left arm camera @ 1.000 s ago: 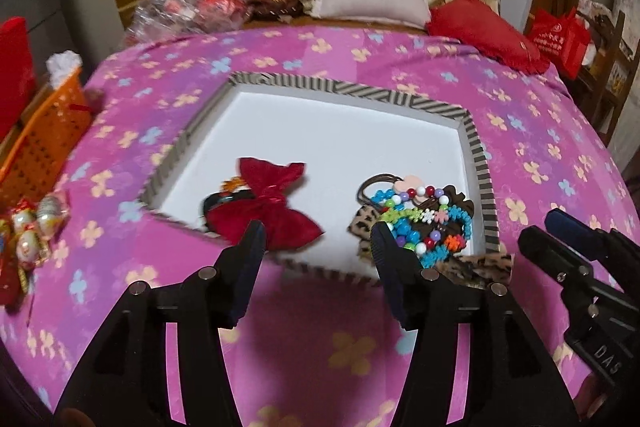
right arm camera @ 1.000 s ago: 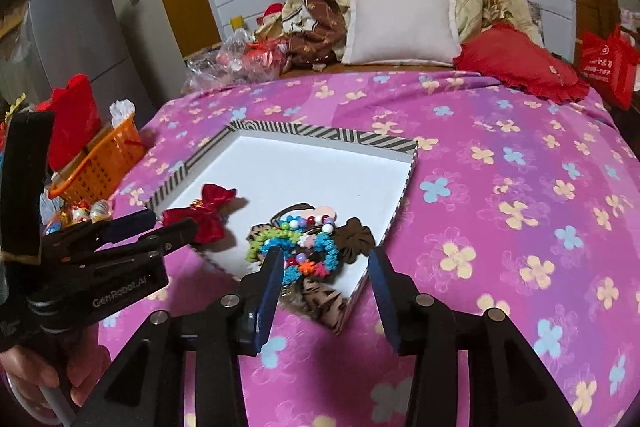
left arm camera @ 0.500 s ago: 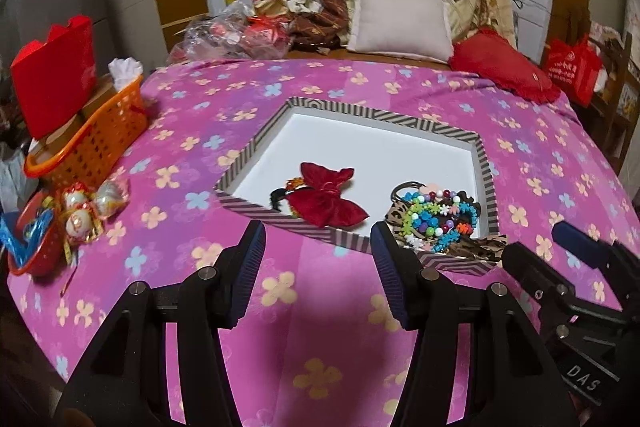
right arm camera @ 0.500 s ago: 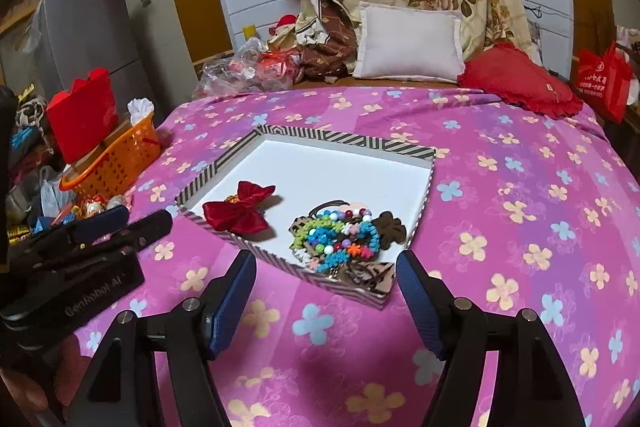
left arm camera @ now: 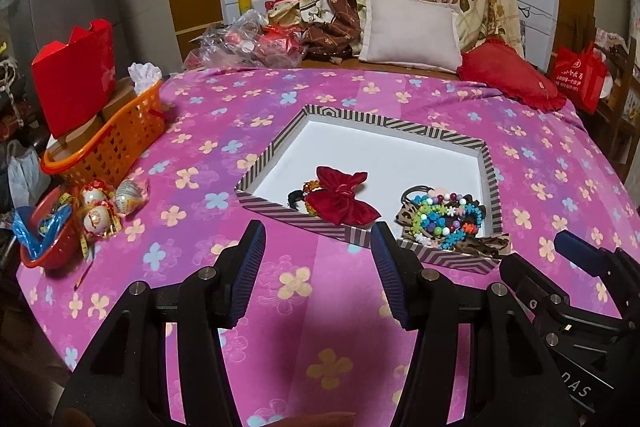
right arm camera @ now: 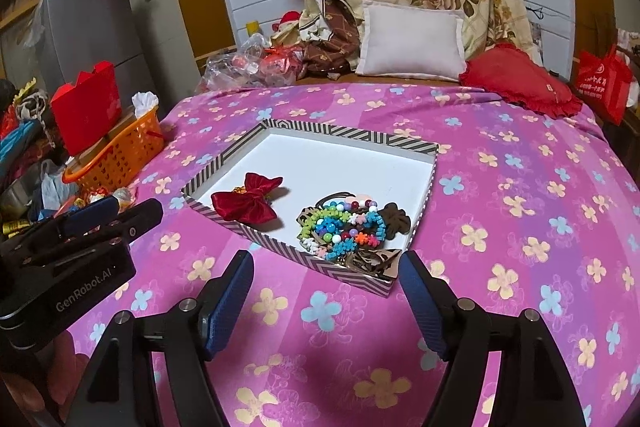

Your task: Organize jewelry

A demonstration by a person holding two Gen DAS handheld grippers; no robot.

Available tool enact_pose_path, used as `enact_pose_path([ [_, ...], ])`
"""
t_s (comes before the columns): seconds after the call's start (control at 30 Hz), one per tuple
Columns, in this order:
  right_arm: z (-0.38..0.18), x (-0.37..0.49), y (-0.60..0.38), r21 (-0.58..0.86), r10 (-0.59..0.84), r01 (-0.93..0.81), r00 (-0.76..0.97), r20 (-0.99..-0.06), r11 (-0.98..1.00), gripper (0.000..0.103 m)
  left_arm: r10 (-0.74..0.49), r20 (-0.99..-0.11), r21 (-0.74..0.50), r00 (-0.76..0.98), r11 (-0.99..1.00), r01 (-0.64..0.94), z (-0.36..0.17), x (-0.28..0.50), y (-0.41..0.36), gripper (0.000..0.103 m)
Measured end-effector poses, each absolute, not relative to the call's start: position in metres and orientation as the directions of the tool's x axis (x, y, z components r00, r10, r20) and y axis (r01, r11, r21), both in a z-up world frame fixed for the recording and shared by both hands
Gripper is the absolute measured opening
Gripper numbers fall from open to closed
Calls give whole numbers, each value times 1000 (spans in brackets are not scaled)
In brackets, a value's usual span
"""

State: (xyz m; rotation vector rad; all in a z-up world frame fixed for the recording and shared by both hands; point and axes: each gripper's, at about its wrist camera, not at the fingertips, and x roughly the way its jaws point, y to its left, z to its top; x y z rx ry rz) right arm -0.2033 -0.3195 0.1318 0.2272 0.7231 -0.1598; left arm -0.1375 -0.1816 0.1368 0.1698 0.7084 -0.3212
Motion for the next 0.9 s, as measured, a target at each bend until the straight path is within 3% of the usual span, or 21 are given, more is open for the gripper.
enact_pose_path([
  [0.9,123,-198,-320,153,-51,218,717,-695,964,73,-233,-666,44,709,936,349,136,-135,-181,54],
])
